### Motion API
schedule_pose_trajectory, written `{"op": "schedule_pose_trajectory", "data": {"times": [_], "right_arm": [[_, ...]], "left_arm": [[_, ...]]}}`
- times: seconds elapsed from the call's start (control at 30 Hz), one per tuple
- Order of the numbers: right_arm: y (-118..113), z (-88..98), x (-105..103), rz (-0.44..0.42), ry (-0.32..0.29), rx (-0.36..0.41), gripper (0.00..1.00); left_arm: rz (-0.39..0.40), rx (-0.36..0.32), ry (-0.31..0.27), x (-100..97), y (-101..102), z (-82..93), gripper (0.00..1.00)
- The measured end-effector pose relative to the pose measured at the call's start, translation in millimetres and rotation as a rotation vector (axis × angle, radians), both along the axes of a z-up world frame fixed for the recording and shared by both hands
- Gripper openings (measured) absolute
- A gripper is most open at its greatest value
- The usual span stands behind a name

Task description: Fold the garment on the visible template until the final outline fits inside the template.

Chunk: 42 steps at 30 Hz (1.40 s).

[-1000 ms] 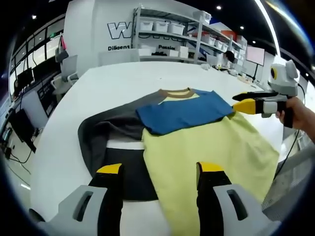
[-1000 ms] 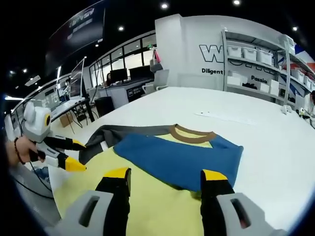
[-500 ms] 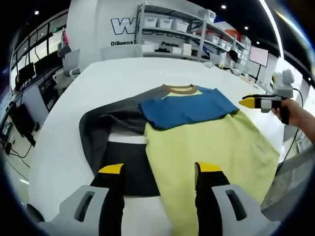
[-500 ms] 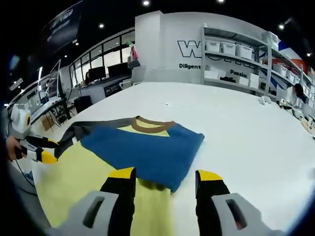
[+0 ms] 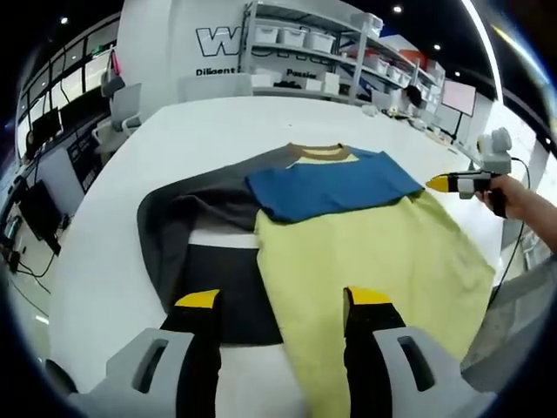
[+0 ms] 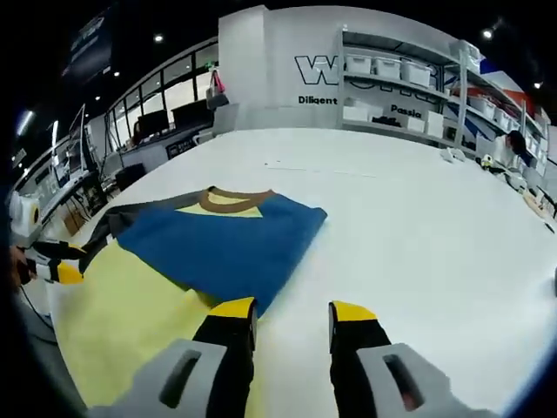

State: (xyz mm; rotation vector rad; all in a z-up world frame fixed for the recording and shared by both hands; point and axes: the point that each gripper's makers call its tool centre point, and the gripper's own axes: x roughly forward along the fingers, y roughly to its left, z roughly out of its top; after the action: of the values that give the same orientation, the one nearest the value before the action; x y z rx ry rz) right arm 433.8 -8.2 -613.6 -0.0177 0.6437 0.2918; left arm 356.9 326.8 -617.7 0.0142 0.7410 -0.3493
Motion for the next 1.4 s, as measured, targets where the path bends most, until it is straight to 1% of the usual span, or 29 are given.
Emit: {"op": "schedule_pose_trajectory", "data": {"times": [0.17, 0.23, 0.33, 0.47, 0.57, 0.67, 0.7, 0.73, 0.83, 0.93, 0.97, 1.0, 1.07, 1.1, 1.17, 1.2, 1.27, 1.3, 1.33, 1.37, 1.4], "right_arm": [[10, -8.0, 7, 0.024, 0.032, 0.054, 0.23], [16, -11.4, 8, 0.059, 0.045, 0.059, 0.19], [25, -15.2, 9, 0.088, 0.062, 0.069, 0.10], [30, -20.7, 10, 0.103, 0.084, 0.068, 0.08], [28, -22.1, 13, 0.090, 0.088, 0.065, 0.10], [30, -23.6, 13, 0.090, 0.100, 0.077, 0.06], [32, -23.9, 12, 0.096, 0.107, 0.081, 0.01], [32, -23.9, 12, 0.096, 0.111, 0.086, 0.00], [31, -20.0, 13, 0.094, 0.105, 0.079, 0.00], [28, -8.9, 13, 0.082, 0.091, 0.087, 0.00], [28, -1.9, 14, 0.080, 0.088, 0.090, 0.00], [28, 0.3, 14, 0.081, 0.085, 0.087, 0.00], [26, 8.9, 18, 0.101, 0.065, 0.042, 0.00], [25, 14.4, 20, 0.119, 0.050, 0.002, 0.00], [25, 17.2, 21, 0.147, 0.051, -0.061, 0.00], [26, 17.6, 21, 0.151, 0.051, -0.071, 0.00], [28, 20.0, 25, 0.197, 0.029, -0.157, 0.00], [27, 16.9, 26, 0.219, 0.030, -0.220, 0.00], [27, 11.9, 25, 0.233, 0.043, -0.254, 0.00], [26, 3.4, 23, 0.247, 0.067, -0.299, 0.00], [24, -1.2, 23, 0.254, 0.077, -0.325, 0.00]], "left_arm": [[0.001, 0.004, 0.008, -0.6, 1, -2.3, 0.50], [0.001, 0.006, 0.010, -0.7, 1, -3.6, 0.50], [0.002, 0.010, 0.013, -1.0, 2, -3.9, 0.50], [0.002, 0.007, 0.013, -0.9, 2, -4.0, 0.50], [-0.014, 0.003, 0.009, -1.2, -1, -3.9, 0.50], [-0.033, 0.014, 0.006, -1.9, -4, -4.4, 0.50], [-0.037, 0.018, 0.006, -2.0, -5, -4.6, 0.50], [-0.039, 0.021, 0.005, -2.2, -5, -4.7, 0.50], [-0.043, 0.027, 0.004, -2.0, -5, -5.7, 0.49], [-0.044, 0.039, 0.008, -3.1, -3, -7.2, 0.49], [-0.044, 0.040, 0.016, -4.7, -3, -9.0, 0.49], [-0.045, 0.040, 0.018, -5.1, -4, -9.5, 0.49], [-0.053, 0.044, 0.022, -4.8, -5, -10.4, 0.49], [-0.057, 0.048, 0.018, -4.1, -6, -9.7, 0.49], [-0.059, 0.050, 0.017, -3.9, -7, -9.4, 0.48], [-0.059, 0.050, 0.018, -3.9, -7, -9.6, 0.48], [-0.057, 0.052, 0.022, -3.7, -5, -10.6, 0.48], [-0.056, 0.052, 0.022, -3.5, -5, -10.5, 0.48], [-0.053, 0.051, 0.021, -3.4, -5, -10.0, 0.48], [-0.053, 0.050, 0.020, -3.3, -5, -9.8, 0.48], [-0.052, 0.049, 0.020, -3.1, -4, -9.9, 0.48]]}}
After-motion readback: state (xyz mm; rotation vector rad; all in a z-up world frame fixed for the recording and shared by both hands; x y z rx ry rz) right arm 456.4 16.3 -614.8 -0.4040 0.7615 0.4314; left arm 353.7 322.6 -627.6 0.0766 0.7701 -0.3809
